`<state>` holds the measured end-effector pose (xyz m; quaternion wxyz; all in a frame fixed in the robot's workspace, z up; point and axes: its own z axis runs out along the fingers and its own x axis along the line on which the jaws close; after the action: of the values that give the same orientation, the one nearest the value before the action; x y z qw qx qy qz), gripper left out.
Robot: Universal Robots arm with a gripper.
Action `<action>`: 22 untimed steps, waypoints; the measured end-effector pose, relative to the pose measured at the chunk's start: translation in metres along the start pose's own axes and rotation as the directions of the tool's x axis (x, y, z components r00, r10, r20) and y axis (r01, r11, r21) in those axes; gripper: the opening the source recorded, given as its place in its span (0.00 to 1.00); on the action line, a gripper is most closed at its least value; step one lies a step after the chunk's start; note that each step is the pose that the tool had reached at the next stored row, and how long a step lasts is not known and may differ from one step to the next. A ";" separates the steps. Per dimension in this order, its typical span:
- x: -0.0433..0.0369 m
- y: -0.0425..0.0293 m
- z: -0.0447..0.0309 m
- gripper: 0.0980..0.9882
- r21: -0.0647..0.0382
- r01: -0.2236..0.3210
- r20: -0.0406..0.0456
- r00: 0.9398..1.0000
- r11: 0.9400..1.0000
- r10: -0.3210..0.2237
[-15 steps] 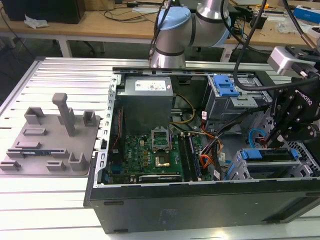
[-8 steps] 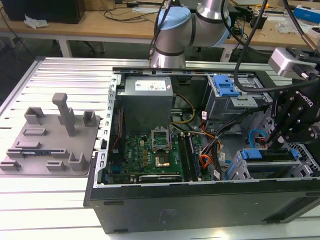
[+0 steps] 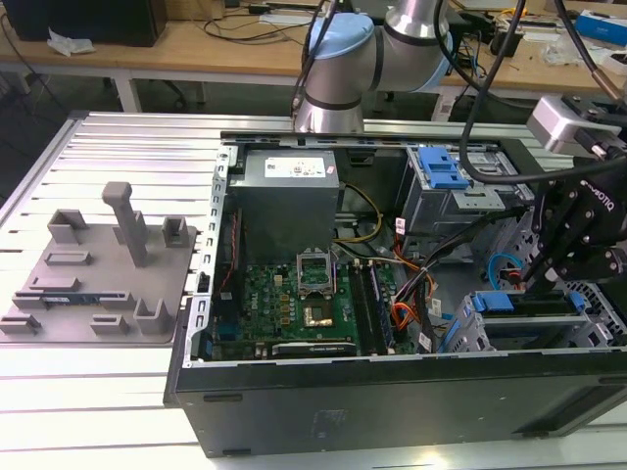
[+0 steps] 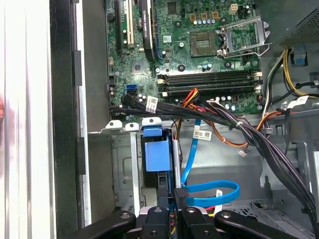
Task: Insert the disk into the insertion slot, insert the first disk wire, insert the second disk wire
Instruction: 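Insert the second disk wire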
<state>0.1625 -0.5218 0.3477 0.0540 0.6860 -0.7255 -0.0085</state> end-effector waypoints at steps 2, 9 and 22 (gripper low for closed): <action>-0.0002 -0.0003 0.0013 0.07 0.000 0.000 0.000 1.000 1.000 0.000; -0.0004 -0.0010 0.0040 0.07 0.000 0.000 0.000 1.000 1.000 0.000; 0.0011 -0.0007 0.0120 0.08 0.000 0.001 0.000 1.000 1.000 -0.001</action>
<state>0.1621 -0.5237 0.3359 0.0538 0.6864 -0.7252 -0.0085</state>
